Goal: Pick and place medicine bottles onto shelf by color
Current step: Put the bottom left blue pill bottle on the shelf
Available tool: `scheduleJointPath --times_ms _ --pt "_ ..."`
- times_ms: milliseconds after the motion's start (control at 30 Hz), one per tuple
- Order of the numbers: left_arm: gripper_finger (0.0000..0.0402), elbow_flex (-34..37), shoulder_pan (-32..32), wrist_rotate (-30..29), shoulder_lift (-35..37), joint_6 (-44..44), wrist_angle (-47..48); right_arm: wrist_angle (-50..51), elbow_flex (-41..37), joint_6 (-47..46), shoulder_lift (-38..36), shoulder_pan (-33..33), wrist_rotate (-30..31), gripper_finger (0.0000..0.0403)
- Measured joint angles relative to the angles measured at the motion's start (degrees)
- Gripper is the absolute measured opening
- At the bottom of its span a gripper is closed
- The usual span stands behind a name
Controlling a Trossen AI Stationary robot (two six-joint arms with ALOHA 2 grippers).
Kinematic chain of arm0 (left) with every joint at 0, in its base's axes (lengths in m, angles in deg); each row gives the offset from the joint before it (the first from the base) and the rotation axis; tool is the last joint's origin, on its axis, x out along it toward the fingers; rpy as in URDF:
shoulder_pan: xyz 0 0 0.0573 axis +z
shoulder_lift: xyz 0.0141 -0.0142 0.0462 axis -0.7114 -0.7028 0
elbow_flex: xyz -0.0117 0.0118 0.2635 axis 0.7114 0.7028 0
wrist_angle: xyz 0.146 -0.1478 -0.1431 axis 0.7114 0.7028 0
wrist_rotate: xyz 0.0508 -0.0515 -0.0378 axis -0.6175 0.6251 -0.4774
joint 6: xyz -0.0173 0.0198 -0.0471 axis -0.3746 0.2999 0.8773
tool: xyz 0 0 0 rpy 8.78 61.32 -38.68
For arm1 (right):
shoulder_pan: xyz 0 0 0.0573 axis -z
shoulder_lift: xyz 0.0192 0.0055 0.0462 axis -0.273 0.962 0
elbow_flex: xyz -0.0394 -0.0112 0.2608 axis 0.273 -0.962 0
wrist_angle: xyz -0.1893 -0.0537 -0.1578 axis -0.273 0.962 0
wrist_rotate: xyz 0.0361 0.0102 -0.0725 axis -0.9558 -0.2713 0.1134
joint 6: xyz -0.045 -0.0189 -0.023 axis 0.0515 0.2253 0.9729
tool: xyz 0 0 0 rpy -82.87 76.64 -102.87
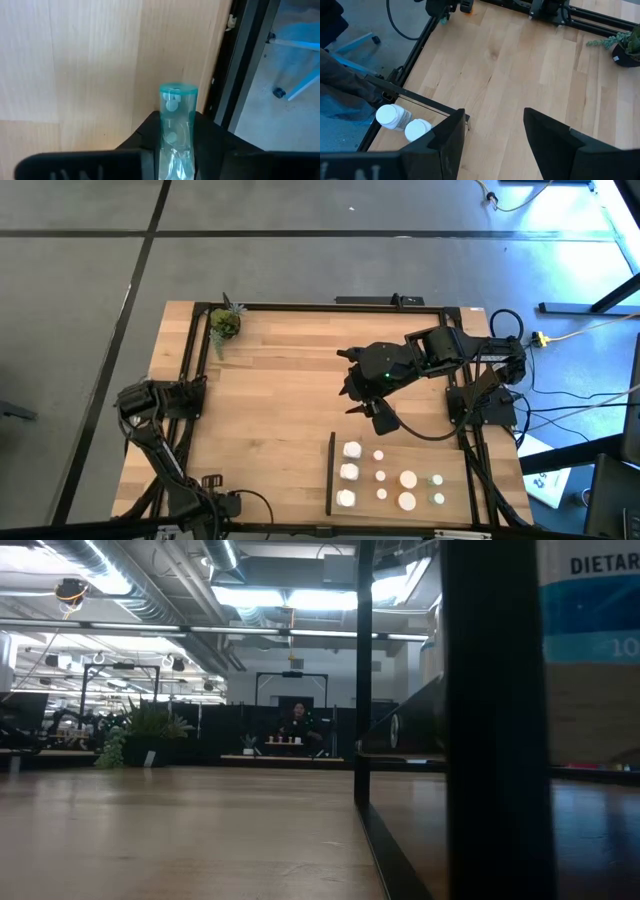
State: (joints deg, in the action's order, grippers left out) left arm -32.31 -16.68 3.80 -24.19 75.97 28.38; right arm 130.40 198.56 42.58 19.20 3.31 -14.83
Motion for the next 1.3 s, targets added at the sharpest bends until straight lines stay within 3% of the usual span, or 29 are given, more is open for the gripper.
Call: scheduleJointPath --times_ms 233,567,800,1067,1300 --pt "0.0066 0.3 4.1 1.6 4.2 -2.7 1.2 0.0 0.0 -1.5 0.0 0.0 0.0 0.0204" --pt "0.0068 0.2 14.0 2.5 17.4 1.3 13.9 0.1 0.0 -1.2 -0.9 0.0 0.1 0.0204" --pt "0.0068 0.1 24.9 -3.7 27.9 3.3 20.6 1.0 0.0 -0.9 -3.4 0.0 5.2 0.0204" --pt "0.0069 0.0 39.5 -8.4 36.7 -0.1 19.0 3.4 0.0 -1.2 -4.2 0.0 8.0 0.0204" --pt "0.0069 0.0 51.2 -9.6 40.4 -7.6 7.2 5.9 0.0 -2.8 -3.4 0.0 8.1 0.0204"
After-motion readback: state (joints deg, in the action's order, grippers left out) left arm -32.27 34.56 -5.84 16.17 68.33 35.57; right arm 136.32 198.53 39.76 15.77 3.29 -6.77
